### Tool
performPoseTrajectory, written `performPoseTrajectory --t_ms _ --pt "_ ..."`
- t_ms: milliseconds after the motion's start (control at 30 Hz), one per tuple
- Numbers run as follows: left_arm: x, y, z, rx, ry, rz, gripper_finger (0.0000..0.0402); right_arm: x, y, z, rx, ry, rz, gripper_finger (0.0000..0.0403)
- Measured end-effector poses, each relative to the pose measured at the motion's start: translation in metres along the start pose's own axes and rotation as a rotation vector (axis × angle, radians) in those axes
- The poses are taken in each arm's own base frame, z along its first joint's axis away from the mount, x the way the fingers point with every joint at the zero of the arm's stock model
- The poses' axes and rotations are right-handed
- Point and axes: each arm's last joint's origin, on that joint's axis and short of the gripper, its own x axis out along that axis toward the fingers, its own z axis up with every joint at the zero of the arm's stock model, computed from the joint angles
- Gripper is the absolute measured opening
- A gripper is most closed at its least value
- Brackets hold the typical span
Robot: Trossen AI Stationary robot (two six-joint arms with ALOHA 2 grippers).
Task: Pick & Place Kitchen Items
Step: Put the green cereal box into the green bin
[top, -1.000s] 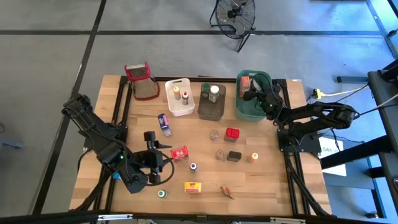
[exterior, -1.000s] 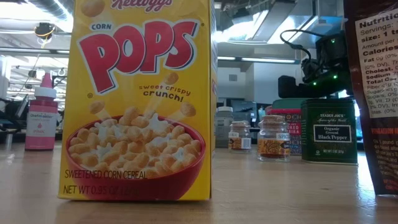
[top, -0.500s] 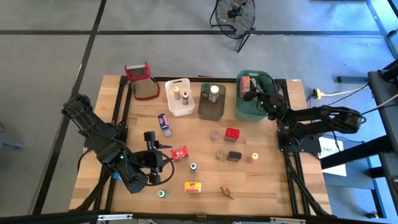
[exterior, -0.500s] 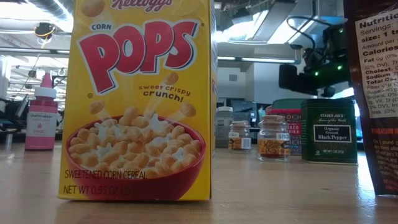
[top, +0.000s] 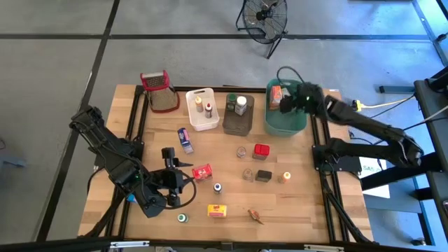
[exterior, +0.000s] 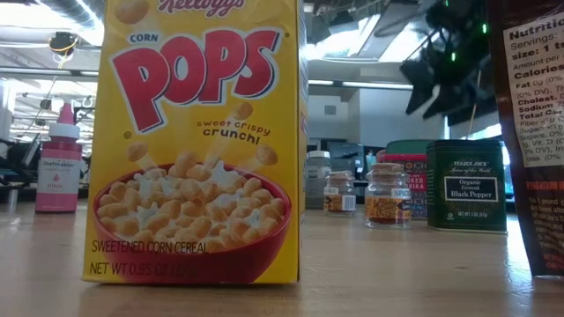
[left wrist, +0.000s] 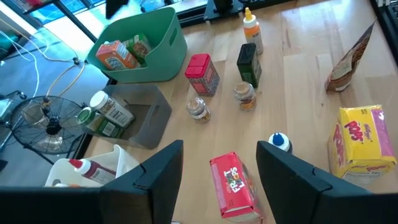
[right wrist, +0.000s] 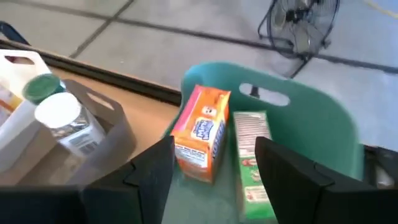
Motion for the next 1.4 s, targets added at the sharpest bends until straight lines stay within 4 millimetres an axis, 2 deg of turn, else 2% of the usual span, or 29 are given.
performPoseTrajectory --t_ms 133,267,567,800,967,1267,1400 --pt "0.0 0.0 0.0 -0.002 0.0 0.0 0.0198 -0.024 -0.001 0.035 0.009 0.045 0.006 0.0227" --pt "0.0 0.0 0.0 -0.023 0.0 0.0 0.0198 -0.028 -0.002 0.053 0.033 0.163 0.059 0.0227" --pt "0.0 0.0 0.0 -0.062 0.002 -0.003 0.0198 0.02 -0.022 0.048 0.072 0.498 -0.094 0.0227" --pt "0.0 -0.001 0.0 -0.087 0.015 -0.023 0.0198 0.054 -0.022 0.045 0.032 0.572 -0.09 0.0227" --pt "0.0 -0.001 0.0 -0.087 0.014 -0.023 0.0198 0.061 -0.022 0.041 -0.023 0.609 -0.09 0.0239" --pt "0.0 -0.001 0.0 -0.08 0.014 -0.022 0.0198 0.061 -0.022 0.042 -0.035 0.595 -0.097 0.0311" --pt "0.0 -0.001 0.0 -0.079 0.013 -0.021 0.0198 0.062 -0.022 0.043 -0.034 0.592 -0.092 0.0324"
